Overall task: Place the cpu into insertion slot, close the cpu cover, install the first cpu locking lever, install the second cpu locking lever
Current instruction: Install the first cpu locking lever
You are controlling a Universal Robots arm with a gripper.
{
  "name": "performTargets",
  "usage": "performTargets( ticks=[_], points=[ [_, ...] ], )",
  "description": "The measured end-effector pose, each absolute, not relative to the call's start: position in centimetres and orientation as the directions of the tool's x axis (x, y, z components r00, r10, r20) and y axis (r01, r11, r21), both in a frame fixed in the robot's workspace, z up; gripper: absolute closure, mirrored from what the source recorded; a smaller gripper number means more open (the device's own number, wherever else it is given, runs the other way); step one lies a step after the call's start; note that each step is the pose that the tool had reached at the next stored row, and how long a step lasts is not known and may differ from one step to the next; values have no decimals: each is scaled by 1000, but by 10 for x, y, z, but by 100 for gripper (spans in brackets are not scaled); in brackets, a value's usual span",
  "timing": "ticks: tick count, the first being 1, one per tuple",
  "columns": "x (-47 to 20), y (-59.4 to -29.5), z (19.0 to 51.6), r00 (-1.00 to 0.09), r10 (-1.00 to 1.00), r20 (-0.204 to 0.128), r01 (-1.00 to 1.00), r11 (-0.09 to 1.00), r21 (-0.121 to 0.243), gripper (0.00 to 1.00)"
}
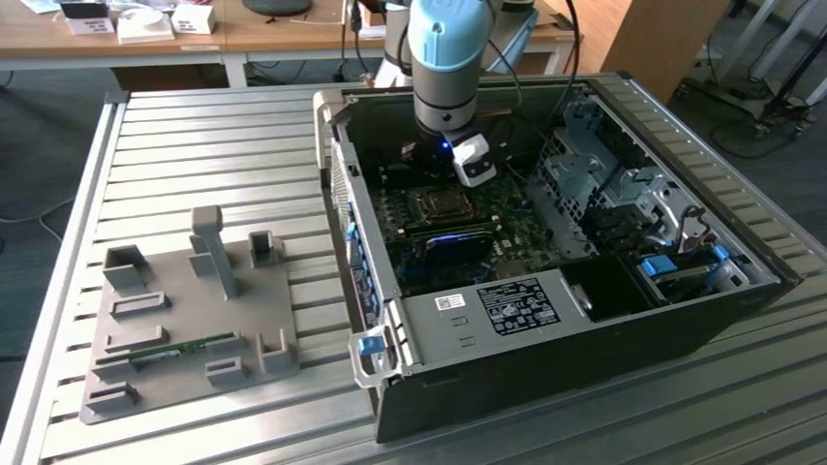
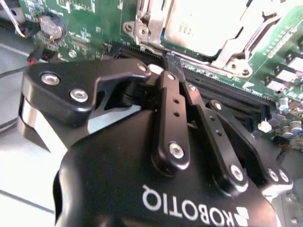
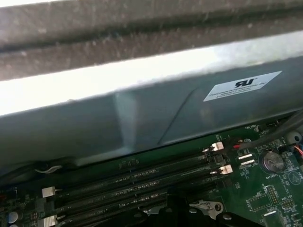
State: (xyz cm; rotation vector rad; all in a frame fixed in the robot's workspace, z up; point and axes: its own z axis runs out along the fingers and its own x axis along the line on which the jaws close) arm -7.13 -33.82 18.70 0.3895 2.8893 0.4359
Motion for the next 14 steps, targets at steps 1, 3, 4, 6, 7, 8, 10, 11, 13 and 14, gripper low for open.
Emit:
performTargets(
  ticks=[1,3,4,6,7,8,10,11,13,14],
  points=[
    [-71,-338,187,-947,285,-150,228,922,313,89],
    [-71,-337,189,-947,285,-150,228,922,313,89],
    [-71,-337,191,-947,285,-150,228,922,313,89],
    [-71,-337,193,-947,285,-150,228,922,313,89],
    [-71,-337,194,-947,285,-150,228,922,313,89],
    [-71,-337,195,-947,285,-150,228,922,313,89],
    [-71,-337,199,-947,285,-150,228,922,313,89],
    [-71,-337,201,-947,285,-150,228,922,313,89],
    [-71,-337,206,-947,285,-150,228,922,313,89],
    [-71,-337,207,-947,285,-150,228,922,313,89]
  ],
)
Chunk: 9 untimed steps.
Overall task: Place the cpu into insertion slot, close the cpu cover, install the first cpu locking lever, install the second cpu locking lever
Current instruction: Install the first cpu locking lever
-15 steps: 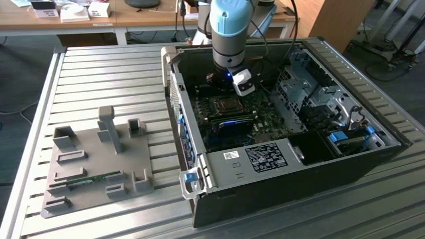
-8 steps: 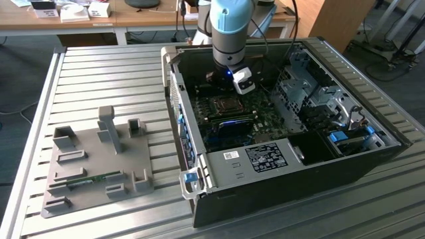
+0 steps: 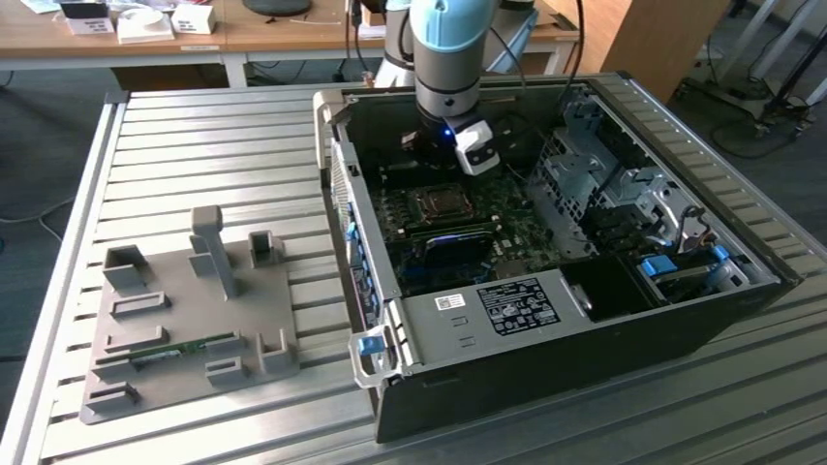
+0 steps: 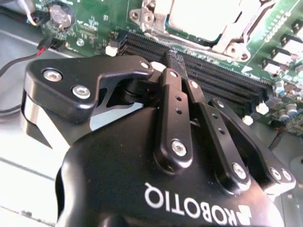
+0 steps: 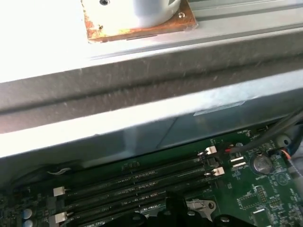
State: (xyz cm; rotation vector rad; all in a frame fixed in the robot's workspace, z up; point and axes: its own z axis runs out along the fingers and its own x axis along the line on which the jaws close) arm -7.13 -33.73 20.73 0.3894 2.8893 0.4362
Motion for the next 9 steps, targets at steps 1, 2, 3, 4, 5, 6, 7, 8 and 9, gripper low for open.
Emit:
performTargets(
  ticks=[1,2,3,4,5,6,7,8,9],
  points=[
    [-71,-337,208,-947,285,-150,228,922,313,89],
    [-71,-337,208,-947,285,-149,228,922,313,89],
    [-71,-337,208,-947,285,-149,228,922,313,89],
    [-71,-337,208,-947,285,-149,228,922,313,89],
    [-71,-337,208,-947,285,-149,229,922,313,89],
    [-71,-337,208,-947,285,-146,229,922,312,89],
    [-70,-337,208,-949,285,-137,233,922,309,89],
    [-70,-337,209,-950,285,-125,237,923,302,89],
    [-69,-337,209,-952,285,-114,241,925,295,89]
  ],
)
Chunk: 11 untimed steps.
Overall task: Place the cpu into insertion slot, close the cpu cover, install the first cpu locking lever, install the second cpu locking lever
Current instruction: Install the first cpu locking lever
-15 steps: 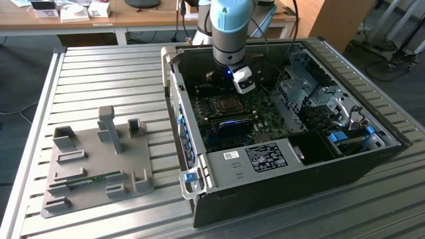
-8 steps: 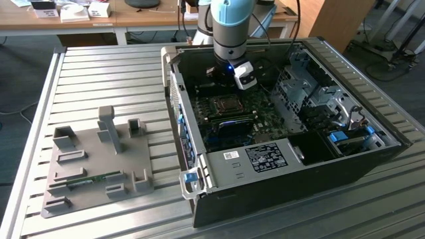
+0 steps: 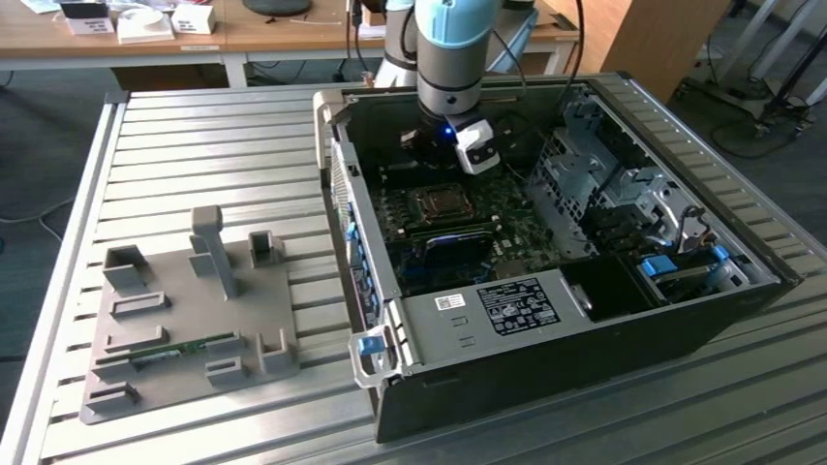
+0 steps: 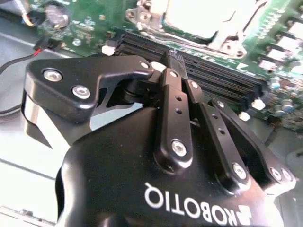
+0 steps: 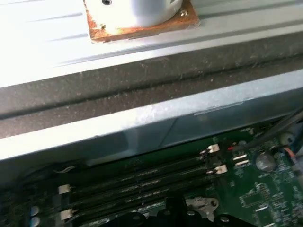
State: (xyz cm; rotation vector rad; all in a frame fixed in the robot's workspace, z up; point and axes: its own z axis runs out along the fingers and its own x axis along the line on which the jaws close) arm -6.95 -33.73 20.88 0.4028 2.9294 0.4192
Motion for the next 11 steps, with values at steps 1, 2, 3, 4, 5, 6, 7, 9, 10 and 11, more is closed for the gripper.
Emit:
performTargets(
  ticks=[1,2,3,4,5,6,7,9,10,11],
  points=[
    [-69,-337,209,-953,284,-103,245,926,286,89],
    [-69,-337,209,-954,283,-93,248,928,277,89],
    [-69,-337,209,-955,282,-86,252,931,265,89],
    [-68,-337,210,-956,282,-79,254,934,252,89],
    [-68,-337,210,-957,281,-73,256,937,239,89],
    [-67,-337,210,-958,280,-67,259,939,226,89],
    [-67,-337,210,-958,279,-60,261,942,213,89],
    [-66,-337,210,-959,278,-48,265,947,184,89],
    [-65,-337,210,-960,277,-43,266,949,171,89],
    [-65,-337,210,-960,277,-41,267,950,164,89]
  ],
)
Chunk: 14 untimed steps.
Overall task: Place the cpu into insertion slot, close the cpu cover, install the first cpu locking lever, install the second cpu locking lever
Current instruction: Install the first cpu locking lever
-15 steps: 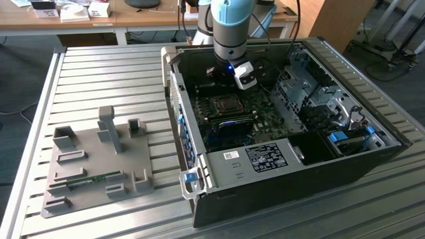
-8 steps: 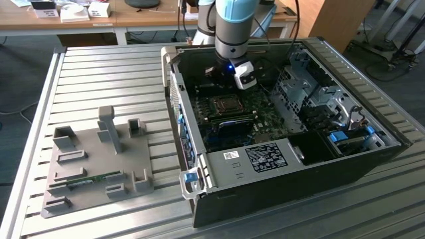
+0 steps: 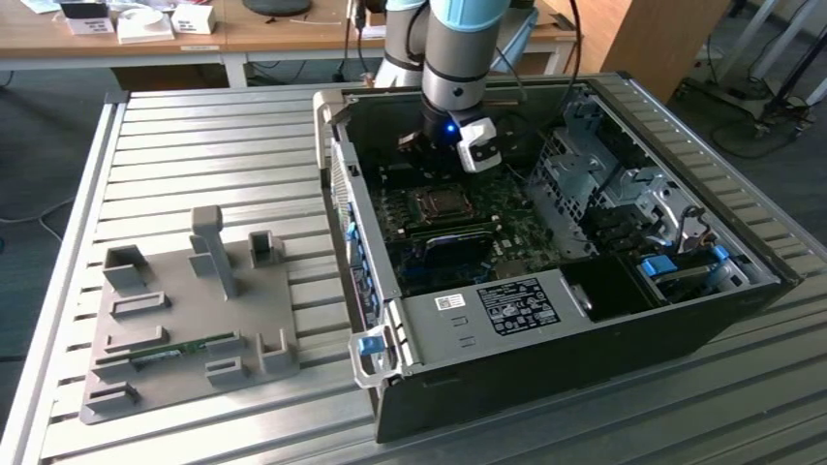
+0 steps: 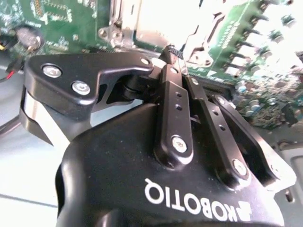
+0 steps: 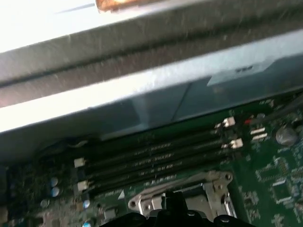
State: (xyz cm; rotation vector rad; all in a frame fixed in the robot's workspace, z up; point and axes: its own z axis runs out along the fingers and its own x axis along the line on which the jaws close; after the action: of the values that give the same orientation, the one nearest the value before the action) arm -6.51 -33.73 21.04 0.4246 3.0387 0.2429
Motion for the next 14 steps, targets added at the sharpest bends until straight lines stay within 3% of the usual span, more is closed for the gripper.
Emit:
performTargets(
  ticks=[10,14],
  points=[
    [-65,-337,210,-977,209,-41,200,966,163,89],
    [-65,-337,210,-983,180,-47,174,979,111,89]
  ],
)
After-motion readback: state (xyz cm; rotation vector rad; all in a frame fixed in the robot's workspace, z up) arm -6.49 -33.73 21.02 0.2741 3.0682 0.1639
